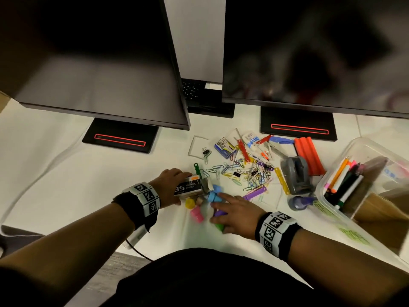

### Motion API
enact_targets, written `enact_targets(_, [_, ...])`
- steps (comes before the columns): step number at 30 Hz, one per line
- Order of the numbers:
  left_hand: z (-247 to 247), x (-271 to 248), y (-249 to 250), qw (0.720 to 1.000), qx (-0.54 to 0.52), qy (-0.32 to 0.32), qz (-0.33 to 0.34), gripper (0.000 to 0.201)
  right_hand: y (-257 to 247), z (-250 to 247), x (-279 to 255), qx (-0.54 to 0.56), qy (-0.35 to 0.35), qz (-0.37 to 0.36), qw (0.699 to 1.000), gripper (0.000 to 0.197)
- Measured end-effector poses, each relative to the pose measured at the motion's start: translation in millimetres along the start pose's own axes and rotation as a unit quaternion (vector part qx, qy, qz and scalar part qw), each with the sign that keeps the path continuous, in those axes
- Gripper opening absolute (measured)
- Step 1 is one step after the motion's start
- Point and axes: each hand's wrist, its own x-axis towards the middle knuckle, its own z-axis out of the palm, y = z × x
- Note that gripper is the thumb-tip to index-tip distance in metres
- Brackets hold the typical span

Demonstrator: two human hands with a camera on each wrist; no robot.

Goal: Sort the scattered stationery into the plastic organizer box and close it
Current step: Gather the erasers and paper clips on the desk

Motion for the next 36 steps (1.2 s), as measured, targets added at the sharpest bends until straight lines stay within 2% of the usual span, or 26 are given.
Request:
enact_targets(2, [2.5,3.1,6.1,1.000,-0.006,0.014,0.004,0.086,12.1,13.5,1.5,0.016,0.031,0.053,0.998,0.049])
enact_targets(7, [3.8,15.5,30.0,0.999,-0.031,0.030,0.015,0.085,34.0,22.4,-7.9,0.031,0.091,0.104,0.990,0.058])
enact_targets(12, [1.6,31.9,57.4,0.998,-0.052,0.030,0.006,0.089,43.4,20.4,-18.5,0.092,0.090,0.164,0.978,0.053])
enact_targets(16, [-0.1,36.9,58.3,0.997,-0.062,0.041,-0.025,0.087,41.3,26.1,-33.3,0.121,0.141,0.179,0.966,0.052])
enact_targets(21, [-3.7,29.9,33.8,0.994,-0.071,0.060,-0.063,0.082,38.5,32.6,-47.5,0.195,0.288,0.247,0.905,0.037])
enact_targets(27, [-3.8,22.4,17.8,0.988,-0.103,0.078,-0.085,0.074,36.5,20.3,-48.2,0.259,0.316,0.342,0.846,0.038])
enact_targets(31, [-4.8,17.6,16.7,0.986,-0.109,0.097,-0.085,0.068,34.4,3.9,-33.3,0.271,0.291,0.325,0.858,0.037])
enact_targets(33, [-5.6,14.2,15.6,0.987,-0.095,0.093,-0.090,0.067,31.5,1.5,-26.0,0.258,0.265,0.292,0.882,0.039])
enact_targets(35, [-4.5,10.8,15.7,0.990,-0.062,0.080,-0.094,0.070,27.6,2.6,-21.1,0.225,0.208,0.277,0.911,0.039])
enact_targets(36, [-3.6,9.0,15.9,0.991,-0.045,0.082,-0.092,0.072,26.2,3.7,-19.6,0.224,0.196,0.279,0.913,0.039])
